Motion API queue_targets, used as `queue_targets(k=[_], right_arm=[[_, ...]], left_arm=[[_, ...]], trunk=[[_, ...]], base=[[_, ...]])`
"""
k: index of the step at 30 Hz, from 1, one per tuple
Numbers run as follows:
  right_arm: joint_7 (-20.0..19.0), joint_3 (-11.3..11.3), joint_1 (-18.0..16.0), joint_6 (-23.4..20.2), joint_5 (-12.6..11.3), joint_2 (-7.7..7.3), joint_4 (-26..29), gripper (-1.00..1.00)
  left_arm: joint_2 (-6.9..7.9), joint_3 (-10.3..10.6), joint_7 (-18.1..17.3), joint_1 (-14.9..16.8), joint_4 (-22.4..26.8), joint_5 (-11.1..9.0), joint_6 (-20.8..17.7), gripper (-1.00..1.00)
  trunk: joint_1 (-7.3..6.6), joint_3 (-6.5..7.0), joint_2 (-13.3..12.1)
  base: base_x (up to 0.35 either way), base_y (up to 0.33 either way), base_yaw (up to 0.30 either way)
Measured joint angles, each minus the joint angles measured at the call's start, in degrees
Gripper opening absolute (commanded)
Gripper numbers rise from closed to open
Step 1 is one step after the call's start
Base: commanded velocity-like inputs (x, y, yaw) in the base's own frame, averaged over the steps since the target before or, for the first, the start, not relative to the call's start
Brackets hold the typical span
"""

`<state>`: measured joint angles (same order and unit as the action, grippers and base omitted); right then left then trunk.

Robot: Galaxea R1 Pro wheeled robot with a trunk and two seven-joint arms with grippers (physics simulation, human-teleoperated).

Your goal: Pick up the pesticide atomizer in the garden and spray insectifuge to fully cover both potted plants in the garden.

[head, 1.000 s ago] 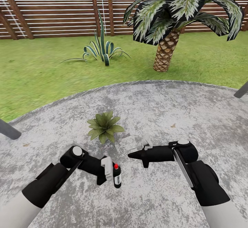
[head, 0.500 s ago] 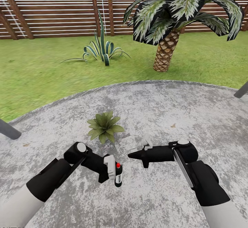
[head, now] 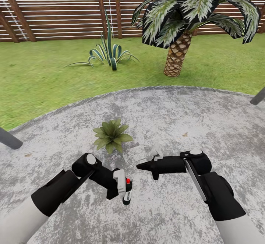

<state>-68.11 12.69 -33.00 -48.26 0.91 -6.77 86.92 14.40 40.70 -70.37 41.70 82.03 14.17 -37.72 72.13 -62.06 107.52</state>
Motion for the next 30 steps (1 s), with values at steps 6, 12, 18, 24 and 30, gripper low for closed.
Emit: queue_targets(k=[6,12,18,24,30], right_arm=[[0.3,3.7,0.0,-0.1,3.8,-0.07,-0.1,-1.0],[0.3,5.0,0.0,0.0,7.5,-0.02,-0.1,-1.0],[0.3,5.0,0.0,0.0,7.7,-0.07,-0.1,-1.0],[0.3,5.1,0.0,0.0,7.7,-0.02,-0.1,-1.0],[0.3,5.1,0.0,0.0,7.7,-0.05,-0.1,-1.0]], left_arm=[[0.0,0.0,0.0,0.1,-0.1,0.0,-0.1,-1.0],[0.0,0.1,0.0,0.1,-0.1,0.0,-0.1,-1.0],[0.0,0.1,0.0,0.1,0.0,0.0,-0.2,-1.0],[-0.08,0.6,0.0,0.4,-0.1,0.1,-0.4,-1.0],[-0.14,4.2,0.0,2.1,-0.1,2.7,-2.6,-1.0]], trunk=[[0.0,0.0,0.0],[0.0,0.0,0.0],[0.0,0.0,0.0],[0.0,0.0,0.0],[0.0,0.0,0.0]], base=[[0.0,0.0,0.0],[0.0,0.0,0.0],[0.0,0.0,0.0],[0.0,0.0,0.0],[0.0,0.0,0.0]])
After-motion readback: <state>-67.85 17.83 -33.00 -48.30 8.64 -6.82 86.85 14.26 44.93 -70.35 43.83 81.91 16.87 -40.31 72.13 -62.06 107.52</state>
